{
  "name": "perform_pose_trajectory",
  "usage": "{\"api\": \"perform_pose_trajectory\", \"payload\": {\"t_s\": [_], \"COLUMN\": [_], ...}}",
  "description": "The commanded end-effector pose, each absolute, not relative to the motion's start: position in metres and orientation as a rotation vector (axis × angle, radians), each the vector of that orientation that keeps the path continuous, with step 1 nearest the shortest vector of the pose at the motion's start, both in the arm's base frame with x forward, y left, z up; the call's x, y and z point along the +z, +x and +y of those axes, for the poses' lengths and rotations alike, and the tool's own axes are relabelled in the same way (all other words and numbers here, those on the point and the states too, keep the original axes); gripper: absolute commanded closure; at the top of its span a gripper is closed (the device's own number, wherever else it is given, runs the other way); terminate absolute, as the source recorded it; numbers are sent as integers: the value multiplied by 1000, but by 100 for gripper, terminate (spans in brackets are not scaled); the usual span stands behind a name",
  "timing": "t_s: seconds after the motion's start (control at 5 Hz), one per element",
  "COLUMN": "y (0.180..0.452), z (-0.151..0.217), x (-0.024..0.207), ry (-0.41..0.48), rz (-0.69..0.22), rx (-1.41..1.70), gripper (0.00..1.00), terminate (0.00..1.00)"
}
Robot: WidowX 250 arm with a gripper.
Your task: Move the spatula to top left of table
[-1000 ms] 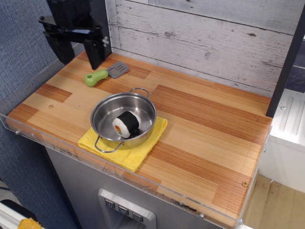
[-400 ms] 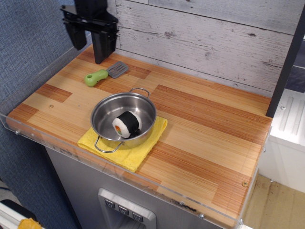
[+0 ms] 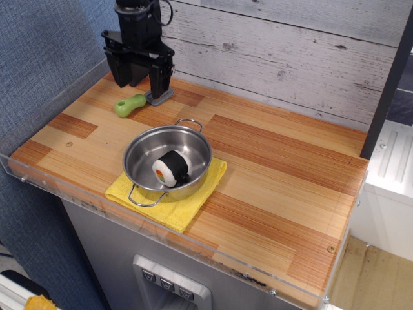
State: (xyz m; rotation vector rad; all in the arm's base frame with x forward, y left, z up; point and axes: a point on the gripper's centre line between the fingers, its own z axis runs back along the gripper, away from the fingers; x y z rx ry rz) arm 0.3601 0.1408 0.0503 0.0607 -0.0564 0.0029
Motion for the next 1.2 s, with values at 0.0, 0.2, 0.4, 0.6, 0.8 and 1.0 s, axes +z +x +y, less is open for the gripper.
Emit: {"api": "perform_pose_trajectory", "payload": {"t_s": [0.0,0.2,0.4,0.6,0.8,1.0], "y": [355,348,343,341,339,338], "z": [166,172,173,171,168,163], "x": [48,39,26,19,17,19], "ry": [94,101,89,96,107,116], "rz": [-57,-29,-11,-7,-26,-37], "rx": [10,12,16,25,38,49], "gripper": [0,0,0,0,100,100], "terminate": [0,0,0,0,0,0]}}
